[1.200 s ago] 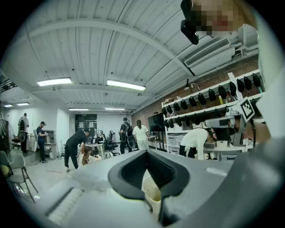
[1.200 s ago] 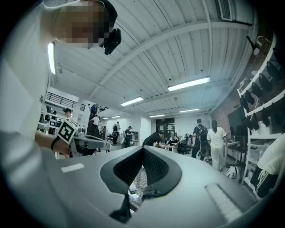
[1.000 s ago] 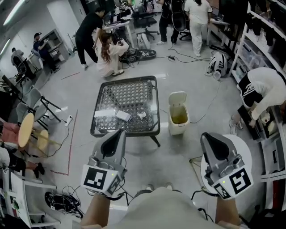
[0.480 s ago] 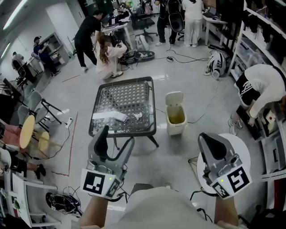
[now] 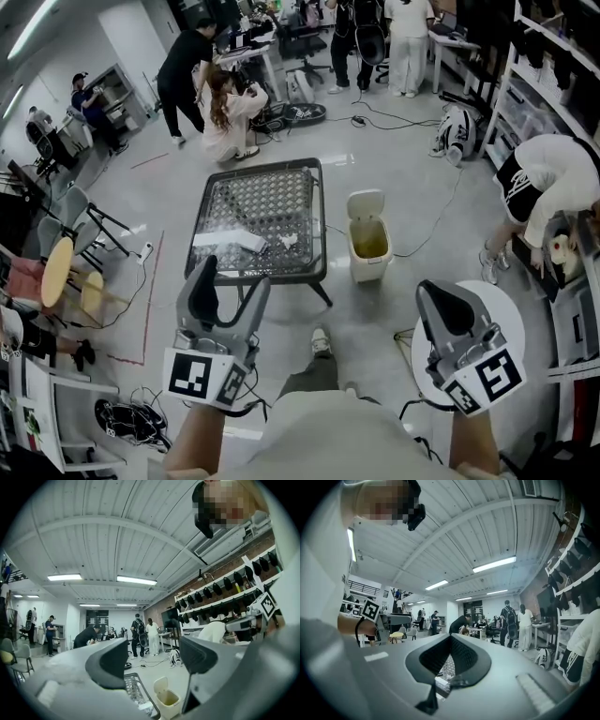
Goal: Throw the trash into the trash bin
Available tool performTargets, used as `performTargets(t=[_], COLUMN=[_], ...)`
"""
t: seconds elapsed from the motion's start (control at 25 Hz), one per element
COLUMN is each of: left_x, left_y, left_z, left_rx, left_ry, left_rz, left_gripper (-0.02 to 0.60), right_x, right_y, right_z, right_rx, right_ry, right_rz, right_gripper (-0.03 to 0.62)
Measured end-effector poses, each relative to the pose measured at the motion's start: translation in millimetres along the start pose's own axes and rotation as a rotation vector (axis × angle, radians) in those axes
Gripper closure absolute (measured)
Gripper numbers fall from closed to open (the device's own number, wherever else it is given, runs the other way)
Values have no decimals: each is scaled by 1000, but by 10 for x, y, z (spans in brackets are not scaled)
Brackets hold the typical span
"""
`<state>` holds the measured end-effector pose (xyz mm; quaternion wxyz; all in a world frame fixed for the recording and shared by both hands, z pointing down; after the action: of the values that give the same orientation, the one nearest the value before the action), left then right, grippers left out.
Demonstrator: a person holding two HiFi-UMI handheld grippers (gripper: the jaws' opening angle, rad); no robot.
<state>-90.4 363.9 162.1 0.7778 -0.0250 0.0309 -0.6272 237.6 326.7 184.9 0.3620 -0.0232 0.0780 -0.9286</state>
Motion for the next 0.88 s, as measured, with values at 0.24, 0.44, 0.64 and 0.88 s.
performTargets(t=[0.24, 0.44, 0.64, 0.88], left_x=[195, 458, 754, 1238], left_y=[-169, -337, -730, -1366], left_z=[66, 152, 222, 375], left_rx=[12, 30, 1, -27], left_ry=[0, 5, -23, -100], left_rz=[1, 1, -19, -97], left_gripper=[227, 227, 226, 226], right_x=[236, 539, 923, 1601], right_y=[25, 117, 202, 345], right_z=[57, 162, 237, 303], right_rx=[2, -75, -32, -33], right_ry=[-5, -43, -66, -102], right_rz=[-14, -20, -25, -42], right_gripper=[591, 591, 591, 591])
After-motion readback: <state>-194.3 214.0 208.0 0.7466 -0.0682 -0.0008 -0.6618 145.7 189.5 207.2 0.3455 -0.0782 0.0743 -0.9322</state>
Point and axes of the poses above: the fingertips, and each gripper's own axes: x forward along the fingers, y to its right, z out of its underside, the point moved 8 cm from there along -x, backward along the fingers, and after that the axes turned 11 degrees about -x, right-handed, at the moved point
